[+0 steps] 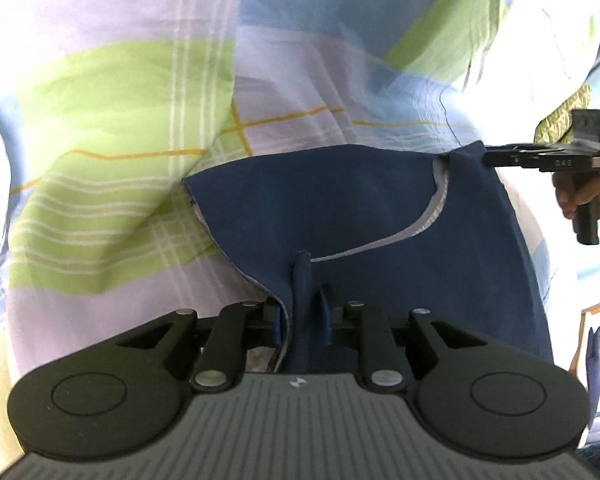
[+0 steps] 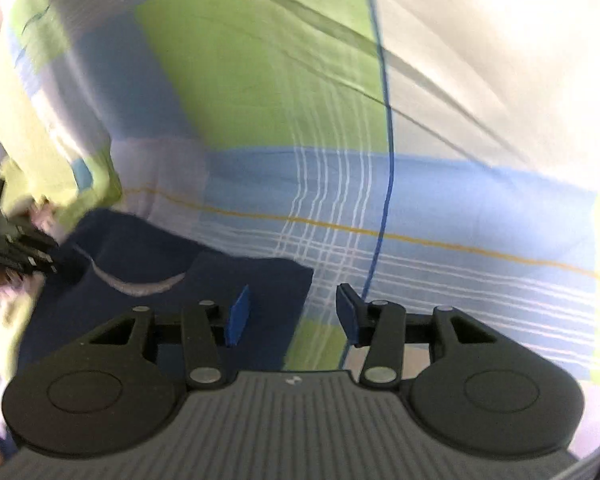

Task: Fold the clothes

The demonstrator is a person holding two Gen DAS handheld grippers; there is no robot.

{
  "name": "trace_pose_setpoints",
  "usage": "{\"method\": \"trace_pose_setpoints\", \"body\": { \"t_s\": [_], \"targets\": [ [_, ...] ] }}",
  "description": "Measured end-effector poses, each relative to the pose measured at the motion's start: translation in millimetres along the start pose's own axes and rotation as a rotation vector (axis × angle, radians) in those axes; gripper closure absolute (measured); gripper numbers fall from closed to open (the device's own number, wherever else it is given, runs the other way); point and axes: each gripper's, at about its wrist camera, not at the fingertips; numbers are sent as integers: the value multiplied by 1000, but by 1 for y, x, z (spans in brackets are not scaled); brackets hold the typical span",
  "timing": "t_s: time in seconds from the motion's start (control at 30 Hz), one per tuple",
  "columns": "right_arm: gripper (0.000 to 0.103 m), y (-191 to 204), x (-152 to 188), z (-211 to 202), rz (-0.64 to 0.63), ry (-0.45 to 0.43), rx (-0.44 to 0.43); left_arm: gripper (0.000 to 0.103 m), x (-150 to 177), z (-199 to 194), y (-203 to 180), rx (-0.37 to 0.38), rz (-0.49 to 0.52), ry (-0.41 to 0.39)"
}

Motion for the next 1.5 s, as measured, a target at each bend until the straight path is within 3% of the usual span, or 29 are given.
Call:
{"method": "trace_pose_setpoints", "body": {
  "t_s": [0.1,0.2,0.23,0.4,0.47,0.73,0.83,0.97,1.03,1.13,1.2,1.27,1.33,1.4,1.5],
  "targets": [
    [57,-15,6,24,90,27,-88,77,0,3,4,19,-27,-4],
    [90,-22,8,29,117,6,-205,87,1,1,4,14,-21,-25],
    [92,-20,8,27,99,-3,-213,92,1,0,2,8,-12,-34],
    [94,11,3,-9,-75,-93,-215,98,8,-22,-39,-109,180,-95],
    [94,36,9,-44,-166,-152,-217,98,16,-43,-57,-126,245,-136],
    [94,120,69,-139,-401,-226,-168,98,71,-99,-107,-202,449,-187],
    [94,146,113,-165,-431,-226,-114,98,114,-114,-123,-219,539,-193],
    [94,192,197,-179,-469,-177,-30,98,183,-117,-133,-232,648,-168],
    [94,204,237,-175,-502,-143,19,98,230,-107,-134,-268,720,-141],
    [94,223,304,-152,-560,-72,133,91,273,-89,-136,-321,786,-107],
    [93,234,348,-128,-643,-26,249,90,302,-73,-144,-414,907,-93],
    [84,245,370,-117,-721,-57,337,90,322,-67,-150,-478,1013,-105],
    [63,260,381,-110,-808,-50,386,88,350,-62,-157,-560,1169,-115],
    [54,272,395,-106,-934,-43,451,82,359,-63,-161,-595,1222,-129],
    [51,288,418,-102,-1137,-23,557,69,368,-67,-169,-646,1290,-161]
  ]
}}
Point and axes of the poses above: each gripper's, at about its wrist camera, not at the fingertips, and z roughly the way its jaws point, y to its left, x to its underside, and after that the axes turned 1 degree about -z, right-handed
